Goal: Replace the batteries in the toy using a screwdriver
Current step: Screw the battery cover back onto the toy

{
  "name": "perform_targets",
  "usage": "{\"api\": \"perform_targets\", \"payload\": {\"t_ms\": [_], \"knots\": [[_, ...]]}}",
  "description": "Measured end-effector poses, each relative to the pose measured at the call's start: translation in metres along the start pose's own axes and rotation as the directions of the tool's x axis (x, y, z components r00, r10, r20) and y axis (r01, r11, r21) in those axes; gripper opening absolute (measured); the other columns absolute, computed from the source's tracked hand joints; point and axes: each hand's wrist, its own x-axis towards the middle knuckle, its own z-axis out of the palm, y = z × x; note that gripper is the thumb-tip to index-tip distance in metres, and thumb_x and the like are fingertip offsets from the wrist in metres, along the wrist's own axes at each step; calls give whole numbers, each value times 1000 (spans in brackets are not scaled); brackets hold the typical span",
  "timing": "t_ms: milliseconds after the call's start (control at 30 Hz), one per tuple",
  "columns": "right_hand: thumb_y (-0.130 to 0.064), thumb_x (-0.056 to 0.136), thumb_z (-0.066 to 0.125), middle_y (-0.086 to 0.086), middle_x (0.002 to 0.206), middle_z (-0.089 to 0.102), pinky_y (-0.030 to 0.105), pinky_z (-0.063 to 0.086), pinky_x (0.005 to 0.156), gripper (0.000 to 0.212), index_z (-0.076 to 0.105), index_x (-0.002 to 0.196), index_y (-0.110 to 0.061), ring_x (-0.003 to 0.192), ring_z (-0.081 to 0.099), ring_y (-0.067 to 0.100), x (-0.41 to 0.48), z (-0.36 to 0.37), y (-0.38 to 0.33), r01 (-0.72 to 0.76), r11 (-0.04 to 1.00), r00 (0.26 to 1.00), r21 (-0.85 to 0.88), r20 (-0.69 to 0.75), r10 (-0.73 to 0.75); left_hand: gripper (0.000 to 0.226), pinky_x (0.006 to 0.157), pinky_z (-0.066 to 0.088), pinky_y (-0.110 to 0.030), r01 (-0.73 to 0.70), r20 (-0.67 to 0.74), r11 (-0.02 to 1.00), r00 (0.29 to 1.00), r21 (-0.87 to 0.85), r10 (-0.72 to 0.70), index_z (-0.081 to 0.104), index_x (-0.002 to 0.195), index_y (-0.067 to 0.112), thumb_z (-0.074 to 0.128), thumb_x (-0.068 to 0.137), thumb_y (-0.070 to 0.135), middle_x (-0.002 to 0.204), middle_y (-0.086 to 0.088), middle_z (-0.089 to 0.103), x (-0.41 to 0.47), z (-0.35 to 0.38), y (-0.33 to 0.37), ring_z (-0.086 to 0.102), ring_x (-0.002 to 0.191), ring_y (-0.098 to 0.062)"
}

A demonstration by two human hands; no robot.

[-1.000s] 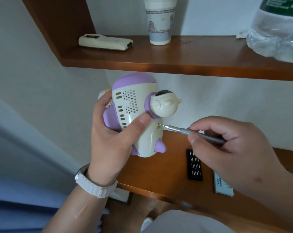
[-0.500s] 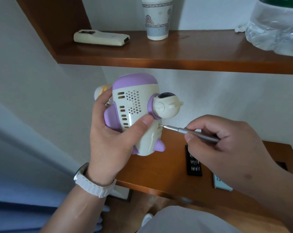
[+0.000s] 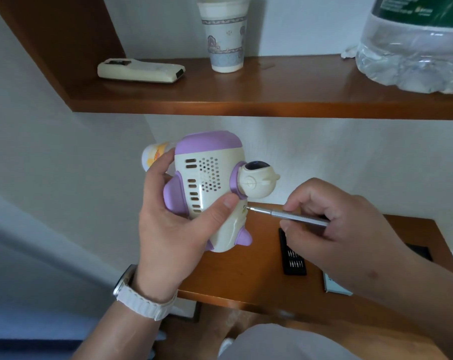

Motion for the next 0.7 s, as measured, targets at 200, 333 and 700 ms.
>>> {"api": "perform_targets", "payload": {"t_ms": [200, 333, 700], "knots": [[-31, 80, 59, -11, 69, 63, 8, 37, 44, 3, 59, 77, -33, 56, 57, 9, 3, -4, 0, 13, 1000, 999, 7, -31, -13, 70, 65, 60, -23, -26, 5, 999, 1000, 22, 25, 48, 128, 43, 84, 67, 44, 112, 22, 66, 2, 3, 5, 69, 101, -8], [-36, 86, 61, -10, 66, 62, 11, 38, 43, 11, 59, 75, -34, 54, 57, 11, 5, -7, 1, 26, 1000, 999, -8, -35, -26, 72, 64, 63, -36, 3, -1, 1000, 1000, 23, -3, 50, 127, 43, 84, 65, 48, 112, 17, 68, 3, 4, 7, 71, 100, -12], [-30, 79, 61, -7, 60, 54, 11, 36, 45, 13, 51, 85, -37, 47, 49, 10, 14, -15, 0, 88, 995, 996, -46, -19, -89, 79, 66, 64, -42, 52, -3, 998, 999, 35, -52, 49, 133, 34, 83, 64, 50, 111, 17, 68, 3, 6, 10, 71, 100, -11]]}}
